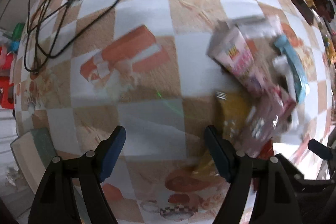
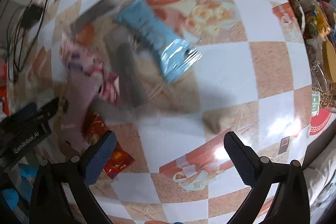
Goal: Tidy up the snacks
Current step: 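Move both open tools back toward the remaining snack packets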
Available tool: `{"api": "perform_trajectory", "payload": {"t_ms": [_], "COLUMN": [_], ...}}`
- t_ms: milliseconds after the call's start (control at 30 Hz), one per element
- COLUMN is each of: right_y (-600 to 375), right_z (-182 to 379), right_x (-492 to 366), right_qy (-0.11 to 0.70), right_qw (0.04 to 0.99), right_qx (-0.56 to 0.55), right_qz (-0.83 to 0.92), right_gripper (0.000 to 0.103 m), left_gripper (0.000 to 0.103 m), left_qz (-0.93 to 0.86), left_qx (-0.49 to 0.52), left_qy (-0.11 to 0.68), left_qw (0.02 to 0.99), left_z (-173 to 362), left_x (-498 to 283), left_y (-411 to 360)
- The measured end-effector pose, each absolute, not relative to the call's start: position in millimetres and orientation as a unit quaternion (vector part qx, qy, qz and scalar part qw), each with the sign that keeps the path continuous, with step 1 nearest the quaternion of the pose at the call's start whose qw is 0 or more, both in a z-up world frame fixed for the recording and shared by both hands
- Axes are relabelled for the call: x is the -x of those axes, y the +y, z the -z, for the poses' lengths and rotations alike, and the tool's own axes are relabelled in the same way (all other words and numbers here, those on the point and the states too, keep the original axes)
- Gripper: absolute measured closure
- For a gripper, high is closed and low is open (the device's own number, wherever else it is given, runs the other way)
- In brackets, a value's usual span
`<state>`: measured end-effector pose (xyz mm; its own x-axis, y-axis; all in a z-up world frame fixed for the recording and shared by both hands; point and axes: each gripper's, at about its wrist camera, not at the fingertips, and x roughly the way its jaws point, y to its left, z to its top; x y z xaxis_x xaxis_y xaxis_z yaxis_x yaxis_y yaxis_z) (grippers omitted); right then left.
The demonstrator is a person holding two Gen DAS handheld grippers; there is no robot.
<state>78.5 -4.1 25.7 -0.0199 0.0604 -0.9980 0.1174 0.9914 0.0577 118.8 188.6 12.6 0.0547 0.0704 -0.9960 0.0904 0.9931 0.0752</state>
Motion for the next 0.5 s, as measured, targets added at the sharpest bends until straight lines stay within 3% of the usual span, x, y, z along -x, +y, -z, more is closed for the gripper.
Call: {"api": "perform_trajectory", "payload": {"t_ms": [367,500], "right_y": [31,16], "right_z": [-6,-4], "right_x": [1,29], "right_qy": [0.75,0.754], "right_qw": [0.66,0.655], "right_qx": [-0.028,-0.046], "right_qz": [-0.031,-0.017], "right_gripper": [0.0,0.0], "left_gripper": [0.021,0.021], "left_qz": [0.034,0.017], "left_qx": [-0.07,-0.031], "left_qy": [0.705,0.697], "left_qw": [0.705,0.716], "left_z": [3,-8], "left_x": [-17,-9], "left_y": [194,217]}}
